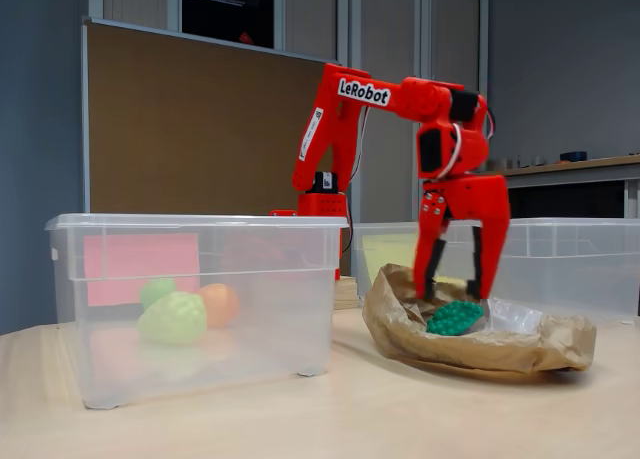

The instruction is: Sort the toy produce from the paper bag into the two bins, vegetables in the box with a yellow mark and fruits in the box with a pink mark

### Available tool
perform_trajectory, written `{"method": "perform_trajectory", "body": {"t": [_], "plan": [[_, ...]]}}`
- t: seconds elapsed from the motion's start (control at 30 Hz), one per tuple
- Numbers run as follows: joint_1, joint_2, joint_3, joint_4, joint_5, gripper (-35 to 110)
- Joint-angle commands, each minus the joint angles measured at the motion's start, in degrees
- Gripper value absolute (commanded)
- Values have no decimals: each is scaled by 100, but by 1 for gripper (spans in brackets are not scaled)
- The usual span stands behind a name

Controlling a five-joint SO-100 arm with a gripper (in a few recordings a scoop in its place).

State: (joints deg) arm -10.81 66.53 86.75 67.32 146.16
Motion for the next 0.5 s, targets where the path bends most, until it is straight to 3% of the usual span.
{"method": "perform_trajectory", "body": {"t": [0.0, 0.47], "plan": [[-176, -35, -132, -158, 492, 26], [-457, -44, 861, -1055, 712, 39]]}}
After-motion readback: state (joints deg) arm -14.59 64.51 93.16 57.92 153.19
